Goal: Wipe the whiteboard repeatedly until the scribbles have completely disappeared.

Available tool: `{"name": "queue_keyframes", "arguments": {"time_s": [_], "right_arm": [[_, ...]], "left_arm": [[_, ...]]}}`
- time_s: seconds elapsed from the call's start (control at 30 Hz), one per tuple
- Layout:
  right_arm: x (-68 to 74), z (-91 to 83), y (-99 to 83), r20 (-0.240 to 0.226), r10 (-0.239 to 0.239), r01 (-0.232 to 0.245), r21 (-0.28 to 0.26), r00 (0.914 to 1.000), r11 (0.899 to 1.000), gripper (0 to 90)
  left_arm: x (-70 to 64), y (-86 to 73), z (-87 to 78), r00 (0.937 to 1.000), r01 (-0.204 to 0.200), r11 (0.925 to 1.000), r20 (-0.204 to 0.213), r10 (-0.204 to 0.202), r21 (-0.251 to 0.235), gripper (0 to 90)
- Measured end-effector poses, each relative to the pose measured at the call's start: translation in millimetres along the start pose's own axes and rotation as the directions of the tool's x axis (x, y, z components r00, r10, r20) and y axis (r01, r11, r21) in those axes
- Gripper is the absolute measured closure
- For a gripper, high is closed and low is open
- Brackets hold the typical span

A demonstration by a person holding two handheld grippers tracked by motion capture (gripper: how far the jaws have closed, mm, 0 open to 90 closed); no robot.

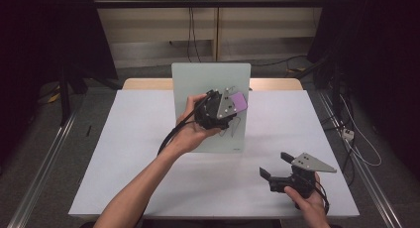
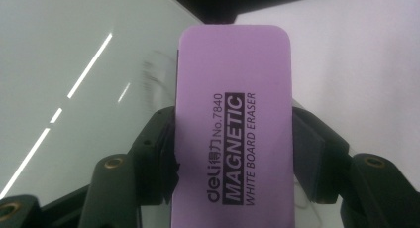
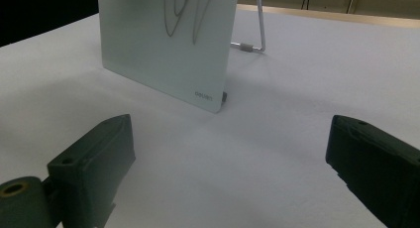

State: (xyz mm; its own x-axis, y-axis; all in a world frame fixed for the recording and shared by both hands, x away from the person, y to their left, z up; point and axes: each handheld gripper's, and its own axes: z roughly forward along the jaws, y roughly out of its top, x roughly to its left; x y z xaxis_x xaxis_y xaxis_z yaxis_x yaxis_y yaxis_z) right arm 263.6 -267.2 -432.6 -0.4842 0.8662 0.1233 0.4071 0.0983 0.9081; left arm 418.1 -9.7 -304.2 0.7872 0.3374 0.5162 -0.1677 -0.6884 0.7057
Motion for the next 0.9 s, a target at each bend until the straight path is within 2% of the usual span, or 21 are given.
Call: {"name": "queue_keyframes", "arguments": {"time_s": [0.17,0.27,0.33,0.47,0.53,0.63,0.73,0.8,0.9], "right_arm": [[-1.1,-0.2,-0.2,0.001,0.002,-0.002,-0.002,1.0,1.0,4.7],[-0.7,-0.3,-0.3,-0.003,0.001,-0.001,0.003,1.0,1.0,4.7],[-0.4,0.2,-0.2,-0.003,0.003,-0.003,0.002,1.0,1.0,4.7],[0.0,0.2,-0.2,-0.001,-0.001,0.001,0.002,1.0,1.0,4.7],[-0.2,0.2,-0.3,-0.002,0.0,0.0,0.001,1.0,1.0,4.7],[-0.2,0.0,-0.3,0.001,0.001,-0.001,0.001,1.0,1.0,4.7],[-0.3,-0.1,-0.4,0.001,-0.003,0.003,0.001,1.0,1.0,4.7],[-0.2,0.4,-0.2,0.002,0.0,0.0,0.003,1.0,1.0,4.7],[0.1,0.4,-0.2,0.001,-0.004,0.004,0.002,1.0,1.0,4.7]], "left_arm": [[24.6,8.2,-12.2,0.9968,0.052,0.9977,-0.058,-0.055,-0.044,41.0],[31.2,10.0,-15.7,0.994,0.085,0.9949,-0.064,-0.088,-0.054,41.0],[27.3,9.7,-13.8,0.9944,0.067,0.9968,-0.079,-0.07,-0.045,41.0],[13.0,4.2,-6.7,0.9971,0.051,0.9982,-0.055,-0.053,-0.031,41.1],[3.7,-1.2,-2.7,0.9975,0.058,0.9979,-0.038,-0.059,-0.031,41.1],[-11.2,-11.3,3.5,0.9987,0.048,0.9985,-0.014,-0.048,-0.026,41.1],[-24.8,-18.5,9.2,0.9997,0.025,0.9997,0.007,-0.025,-0.002,41.1],[-28.1,-19.1,11.0,0.9996,0.023,0.9997,0.015,-0.023,0.005,41.2],[-24.4,-17.1,10.4,0.9986,0.037,0.9992,0.036,-0.038,0.014,41.2]]}}
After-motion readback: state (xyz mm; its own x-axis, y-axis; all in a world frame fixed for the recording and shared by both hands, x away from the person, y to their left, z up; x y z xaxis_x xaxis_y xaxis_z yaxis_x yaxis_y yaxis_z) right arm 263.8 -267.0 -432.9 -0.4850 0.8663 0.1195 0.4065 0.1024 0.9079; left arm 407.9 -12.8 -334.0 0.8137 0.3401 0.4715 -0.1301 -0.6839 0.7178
